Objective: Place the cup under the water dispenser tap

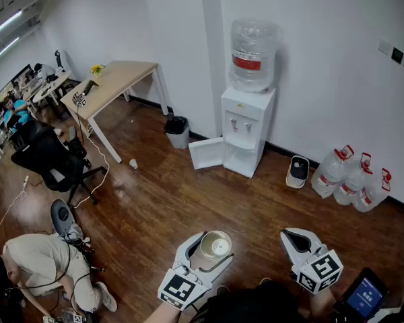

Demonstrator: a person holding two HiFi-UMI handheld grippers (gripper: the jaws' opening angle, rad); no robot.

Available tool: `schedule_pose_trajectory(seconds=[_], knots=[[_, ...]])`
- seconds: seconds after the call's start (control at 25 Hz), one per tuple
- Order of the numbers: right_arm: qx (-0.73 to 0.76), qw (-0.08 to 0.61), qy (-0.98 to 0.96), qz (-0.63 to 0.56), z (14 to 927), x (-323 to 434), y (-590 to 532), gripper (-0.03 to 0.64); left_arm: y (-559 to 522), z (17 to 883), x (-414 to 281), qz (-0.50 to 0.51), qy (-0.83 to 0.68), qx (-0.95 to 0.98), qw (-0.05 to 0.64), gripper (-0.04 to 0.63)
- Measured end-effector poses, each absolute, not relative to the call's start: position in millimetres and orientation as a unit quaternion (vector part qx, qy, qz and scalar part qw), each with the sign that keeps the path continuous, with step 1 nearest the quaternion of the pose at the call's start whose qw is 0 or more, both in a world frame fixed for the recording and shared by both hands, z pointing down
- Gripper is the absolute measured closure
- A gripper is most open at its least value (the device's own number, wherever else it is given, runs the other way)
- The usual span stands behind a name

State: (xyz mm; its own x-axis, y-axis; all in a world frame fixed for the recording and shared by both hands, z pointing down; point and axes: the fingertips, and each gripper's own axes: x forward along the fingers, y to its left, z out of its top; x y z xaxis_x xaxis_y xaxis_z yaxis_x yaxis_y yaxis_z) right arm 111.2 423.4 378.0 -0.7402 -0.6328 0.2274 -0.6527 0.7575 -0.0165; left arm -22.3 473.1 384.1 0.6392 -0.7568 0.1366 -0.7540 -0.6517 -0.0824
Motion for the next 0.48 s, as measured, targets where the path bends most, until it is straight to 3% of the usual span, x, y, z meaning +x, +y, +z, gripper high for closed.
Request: schedule_pose_trajectory(seconds=[0.48], knots=[[0.364,0.097,-0.924,0.066,386,97,353,0.615,402,393,-41,-0.075,0.405,-0.911,-0.011,0.327]])
